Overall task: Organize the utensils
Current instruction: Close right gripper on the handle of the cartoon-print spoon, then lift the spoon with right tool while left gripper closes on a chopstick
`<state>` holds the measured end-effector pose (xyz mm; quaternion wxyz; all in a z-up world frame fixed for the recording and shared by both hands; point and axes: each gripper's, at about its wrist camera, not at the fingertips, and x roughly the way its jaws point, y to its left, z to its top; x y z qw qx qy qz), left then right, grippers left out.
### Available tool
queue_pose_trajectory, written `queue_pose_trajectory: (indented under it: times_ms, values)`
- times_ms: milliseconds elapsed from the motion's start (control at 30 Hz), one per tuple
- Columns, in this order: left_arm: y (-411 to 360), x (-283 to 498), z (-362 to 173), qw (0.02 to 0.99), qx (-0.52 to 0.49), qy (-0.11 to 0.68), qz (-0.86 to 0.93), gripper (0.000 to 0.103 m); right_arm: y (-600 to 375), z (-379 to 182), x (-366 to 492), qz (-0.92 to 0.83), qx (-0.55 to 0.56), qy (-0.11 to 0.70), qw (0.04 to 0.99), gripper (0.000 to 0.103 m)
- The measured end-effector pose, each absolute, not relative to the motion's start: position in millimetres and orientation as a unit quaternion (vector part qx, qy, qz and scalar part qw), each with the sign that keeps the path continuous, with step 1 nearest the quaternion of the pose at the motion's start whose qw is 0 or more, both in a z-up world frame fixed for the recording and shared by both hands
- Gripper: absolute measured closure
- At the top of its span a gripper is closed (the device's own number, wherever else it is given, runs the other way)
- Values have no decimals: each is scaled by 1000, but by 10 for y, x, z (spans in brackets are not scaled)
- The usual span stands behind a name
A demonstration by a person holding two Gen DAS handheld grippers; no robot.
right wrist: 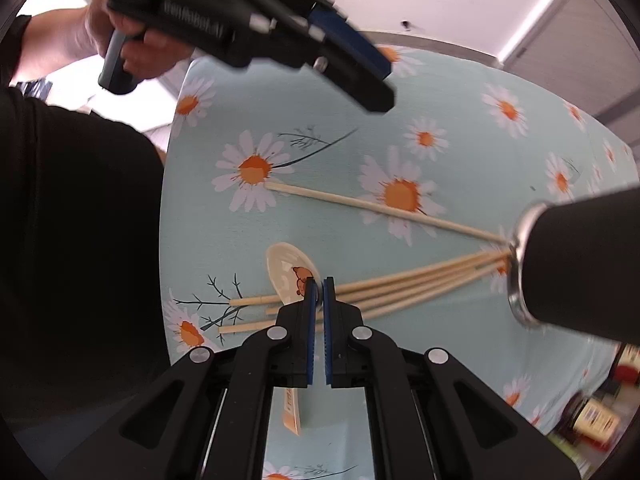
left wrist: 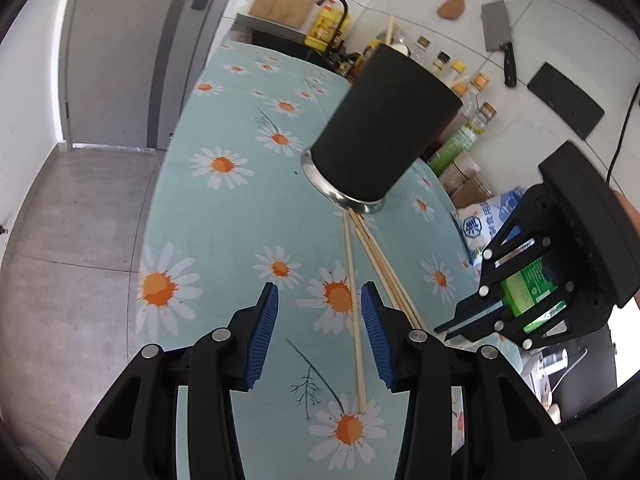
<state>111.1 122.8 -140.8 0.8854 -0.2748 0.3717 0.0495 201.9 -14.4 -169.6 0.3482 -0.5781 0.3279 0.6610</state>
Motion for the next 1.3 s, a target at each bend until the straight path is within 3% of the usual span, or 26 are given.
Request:
queue_pose_trajectory:
  times_ms: [333, 933, 1300]
  values:
    - [1041, 1497, -1418, 875, -225, 429, 15, 61, -357, -1382, 2389, 644, -505, 347, 458, 99]
    - [755, 2174, -1611, 809, -133, 572, 25, 63, -823, -800, 2879, 642, -264, 333, 639, 99]
    - [623, 2468, -1673, 762, -95, 636, 72, 88, -1056, -562, 3027, 637, -146, 327, 683, 99]
